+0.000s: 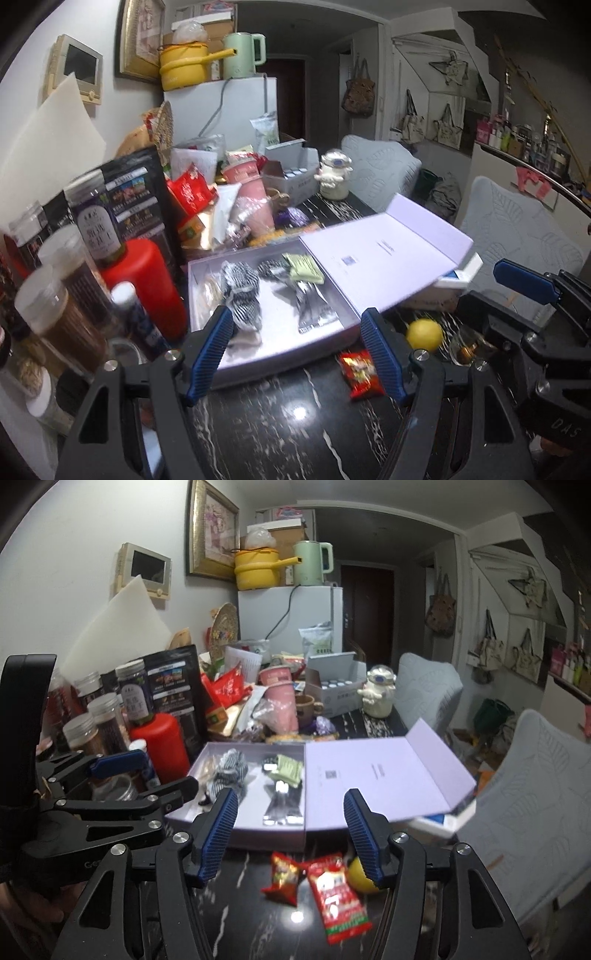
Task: Organize soft objects
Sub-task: 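Withdraw both grippers from the box toward the red snack packets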
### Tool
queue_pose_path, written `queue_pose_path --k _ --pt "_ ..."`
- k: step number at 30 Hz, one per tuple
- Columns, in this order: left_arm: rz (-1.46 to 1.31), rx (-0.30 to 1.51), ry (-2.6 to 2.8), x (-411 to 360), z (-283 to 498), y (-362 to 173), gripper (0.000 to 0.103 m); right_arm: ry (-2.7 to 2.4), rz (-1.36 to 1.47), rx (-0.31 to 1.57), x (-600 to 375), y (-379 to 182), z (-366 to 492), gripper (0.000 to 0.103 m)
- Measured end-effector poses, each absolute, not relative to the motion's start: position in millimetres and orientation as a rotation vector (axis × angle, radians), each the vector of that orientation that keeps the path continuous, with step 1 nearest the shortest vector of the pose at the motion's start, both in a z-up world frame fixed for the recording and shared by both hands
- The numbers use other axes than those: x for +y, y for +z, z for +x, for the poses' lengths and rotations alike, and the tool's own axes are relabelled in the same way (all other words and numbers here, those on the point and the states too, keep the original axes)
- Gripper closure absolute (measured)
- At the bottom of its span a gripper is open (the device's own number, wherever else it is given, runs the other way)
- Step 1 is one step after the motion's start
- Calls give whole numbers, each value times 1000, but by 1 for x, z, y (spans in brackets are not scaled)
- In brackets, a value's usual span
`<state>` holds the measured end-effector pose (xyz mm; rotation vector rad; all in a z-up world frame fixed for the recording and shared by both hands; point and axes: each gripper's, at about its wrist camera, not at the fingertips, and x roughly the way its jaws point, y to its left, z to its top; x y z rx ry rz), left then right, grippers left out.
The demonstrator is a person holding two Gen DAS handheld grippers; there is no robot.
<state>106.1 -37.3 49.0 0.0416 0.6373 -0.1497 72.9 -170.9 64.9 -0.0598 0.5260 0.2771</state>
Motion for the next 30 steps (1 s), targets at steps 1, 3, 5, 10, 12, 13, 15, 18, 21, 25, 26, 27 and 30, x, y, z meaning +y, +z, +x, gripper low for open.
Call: queue_pose_path --k 1,3,5,10,12,13,15,18,21,25,26,27,30 --pt "45 648 -158 -39 104 46 31 276 -55 533 -172 62 71 43" --pt "52 665 -166 -43 102 40 31 265 -48 548 -174 55 66 43" --pt "58 686 -178 -47 100 32 31 249 -47 561 -176 48 61 43" --pt "49 734 -210 -52 98 13 31 236 -36 599 -184 29 52 43" --pt "49 753 -216 -54 98 5 31 231 -29 616 -188 20 49 43" --pt "48 765 -219 -55 98 1 31 230 -24 623 -190 16 48 43" --pt "44 783 -223 -56 98 -6 31 230 -12 644 -195 6 47 43" --pt "33 807 -234 -60 101 -18 31 229 1 675 -201 -8 47 43" --pt "25 828 -243 -67 104 -29 31 234 19 702 -208 -20 48 43" --pt "51 849 -248 -79 108 -42 31 229 28 722 -217 -35 49 43" --pt "59 853 -248 -81 110 -45 31 230 31 727 -219 -38 50 43" --pt "66 858 -250 -84 111 -48 31 233 34 732 -220 -41 51 43" --pt "74 876 -259 -90 119 -56 31 235 43 752 -225 -52 57 43"
